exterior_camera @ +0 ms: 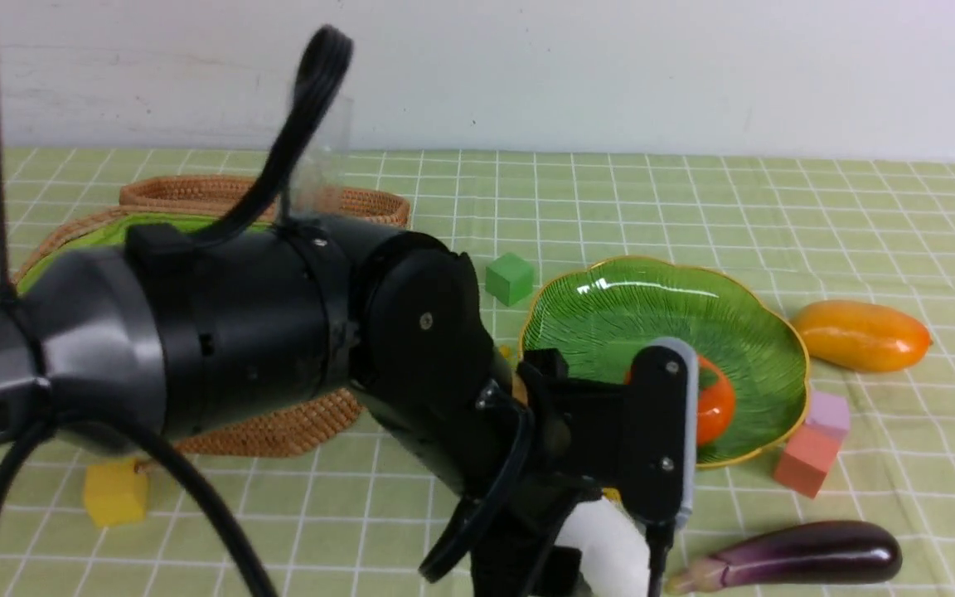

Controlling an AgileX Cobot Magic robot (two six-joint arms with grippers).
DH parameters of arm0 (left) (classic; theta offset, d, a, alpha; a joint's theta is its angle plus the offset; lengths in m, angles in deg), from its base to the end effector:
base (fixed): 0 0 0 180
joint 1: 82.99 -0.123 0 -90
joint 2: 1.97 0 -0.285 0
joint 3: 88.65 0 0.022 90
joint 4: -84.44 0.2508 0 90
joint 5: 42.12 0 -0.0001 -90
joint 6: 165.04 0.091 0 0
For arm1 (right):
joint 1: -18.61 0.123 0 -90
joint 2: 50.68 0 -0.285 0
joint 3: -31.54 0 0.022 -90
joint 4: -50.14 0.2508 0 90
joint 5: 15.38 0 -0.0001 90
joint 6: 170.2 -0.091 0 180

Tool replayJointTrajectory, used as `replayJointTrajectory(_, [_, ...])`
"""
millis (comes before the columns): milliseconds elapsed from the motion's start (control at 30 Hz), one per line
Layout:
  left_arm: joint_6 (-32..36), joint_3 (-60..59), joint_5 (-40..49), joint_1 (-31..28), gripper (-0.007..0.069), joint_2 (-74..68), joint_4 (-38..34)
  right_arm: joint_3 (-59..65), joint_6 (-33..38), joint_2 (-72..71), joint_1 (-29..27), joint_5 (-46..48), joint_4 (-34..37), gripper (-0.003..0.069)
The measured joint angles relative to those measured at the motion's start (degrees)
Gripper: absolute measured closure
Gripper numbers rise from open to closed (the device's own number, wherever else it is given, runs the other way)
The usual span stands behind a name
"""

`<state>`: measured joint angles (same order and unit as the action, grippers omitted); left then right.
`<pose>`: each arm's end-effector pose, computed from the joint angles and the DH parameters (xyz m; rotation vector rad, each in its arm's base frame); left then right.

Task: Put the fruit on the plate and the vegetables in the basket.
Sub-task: Take a daikon with your left arm and place it on the basket on the left.

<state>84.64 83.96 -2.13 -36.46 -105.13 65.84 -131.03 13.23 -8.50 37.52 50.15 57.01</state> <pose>0.2294 -0.2692 0.2567 2.0484 1.5707 -0.2124 0.0612 0.0314 0.4083 -0.4323 2.1500 0.3001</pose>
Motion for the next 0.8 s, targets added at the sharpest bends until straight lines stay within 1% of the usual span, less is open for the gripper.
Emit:
replayJointTrajectory(33, [1.31,0.00,-0.39,0.00,0.0055,-0.42,-0.12,0.00,0.84,0.00,0.00,1.25,1.03,0.0466])
replayJointTrajectory(67, [4.00,0.00,-1.42,0.00,0.0006,-1.79,-0.41,0.00,3.97,0.00,0.00,4.22,3.78,0.0464])
replayJointTrajectory(100, [6.64,0.00,-2.52,0.00,-0.0020,-3.20,-0.54,0.00,6.24,0.00,0.00,5.76,5.88,0.0463])
replayJointTrajectory(167, [8.95,0.00,-3.86,0.00,-0.0030,-4.77,-0.62,0.00,9.78,0.00,0.00,6.70,8.80,0.0461])
replayJointTrajectory(200, [11.44,0.00,-5.59,0.00,-0.0027,-6.21,-0.74,0.00,12.42,0.00,0.00,7.00,11.47,0.0460])
replayJointTrajectory(300, [14.36,0.00,-10.33,0.00,0.0016,-8.85,-0.87,0.00,15.68,0.00,0.00,7.05,16.01,0.0459])
replayJointTrajectory(333, [14.50,0.00,-10.61,0.00,0.0024,-8.97,-0.87,0.00,15.79,0.00,0.00,7.05,16.01,0.0459])
replayJointTrajectory(400, [15.19,0.00,-13.24,0.00,0.0083,-10.54,-1.03,0.00,16.78,0.00,0.00,7.05,17.27,0.0459])
replayJointTrajectory(433, [15.26,0.00,-13.51,0.00,0.0105,-11.08,-0.99,0.00,16.88,0.00,0.00,7.05,17.27,0.0459])
replayJointTrajectory(467, [15.26,0.00,-13.51,0.00,0.0110,-11.16,-0.99,0.00,16.88,0.00,0.00,7.05,17.22,0.0459])
replayJointTrajectory(533, [15.49,0.07,-14.05,0.00,0.0160,-12.12,-0.93,0.00,17.03,0.00,0.00,7.05,16.71,0.0459])
replayJointTrajectory(633, [15.69,0.07,-14.09,0.00,0.0188,-12.20,-0.86,0.00,17.08,0.00,0.00,7.05,15.94,0.0459])
replayJointTrajectory(800, [16.61,0.53,-13.90,0.00,0.0201,-12.74,-0.63,0.00,17.08,0.00,0.00,7.05,15.47,0.0456])
